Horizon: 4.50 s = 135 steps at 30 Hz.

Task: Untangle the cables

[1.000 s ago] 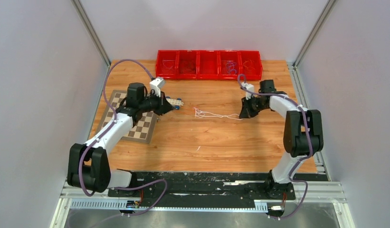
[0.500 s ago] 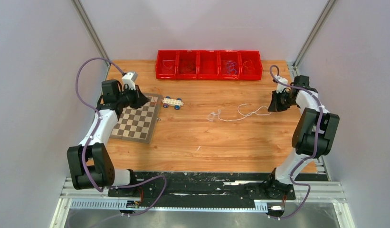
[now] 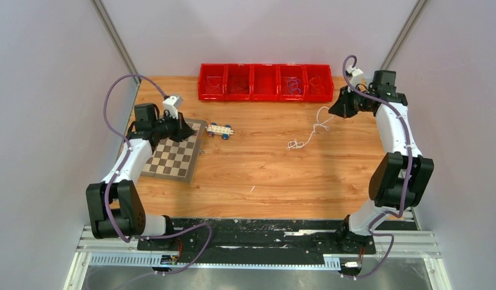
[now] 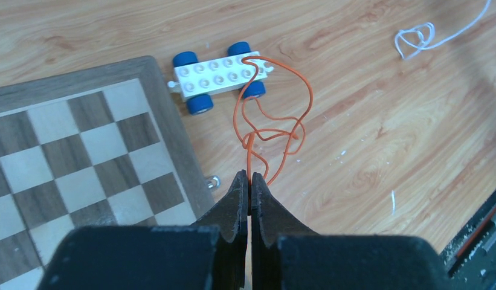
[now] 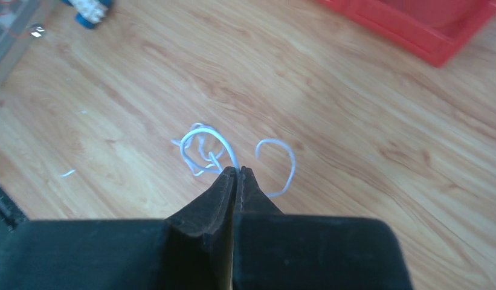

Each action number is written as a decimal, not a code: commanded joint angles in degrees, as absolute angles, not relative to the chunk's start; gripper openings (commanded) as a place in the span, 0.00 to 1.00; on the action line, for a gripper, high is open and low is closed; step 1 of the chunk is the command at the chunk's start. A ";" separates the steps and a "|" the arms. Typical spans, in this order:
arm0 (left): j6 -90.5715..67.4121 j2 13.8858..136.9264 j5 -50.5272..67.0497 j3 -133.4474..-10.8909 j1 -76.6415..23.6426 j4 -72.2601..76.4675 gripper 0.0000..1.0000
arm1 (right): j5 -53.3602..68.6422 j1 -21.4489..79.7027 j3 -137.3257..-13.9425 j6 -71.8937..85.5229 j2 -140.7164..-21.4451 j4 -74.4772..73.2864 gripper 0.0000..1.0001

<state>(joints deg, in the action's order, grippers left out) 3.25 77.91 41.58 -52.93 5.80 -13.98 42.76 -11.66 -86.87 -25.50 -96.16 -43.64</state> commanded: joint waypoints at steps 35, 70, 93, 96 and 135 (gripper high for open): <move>4.32 80.91 44.86 -54.72 0.18 -15.55 0.00 | 18.89 20.32 -76.63 -33.60 -113.62 -40.20 0.94; 5.72 87.97 43.28 -62.18 0.24 -19.88 0.00 | 19.40 16.14 -138.00 -16.52 -136.16 -5.70 0.00; 3.81 91.37 47.42 -66.03 -2.60 -20.34 0.00 | 26.39 15.21 -127.47 -8.17 -136.89 3.69 0.78; 3.97 90.74 48.78 -66.35 -4.98 -20.35 0.00 | 32.84 14.98 -120.90 -7.76 -129.44 -1.56 0.88; -34.14 93.12 60.75 -63.90 -21.12 9.77 0.00 | 36.00 30.37 -74.18 -40.40 -93.65 -25.51 0.24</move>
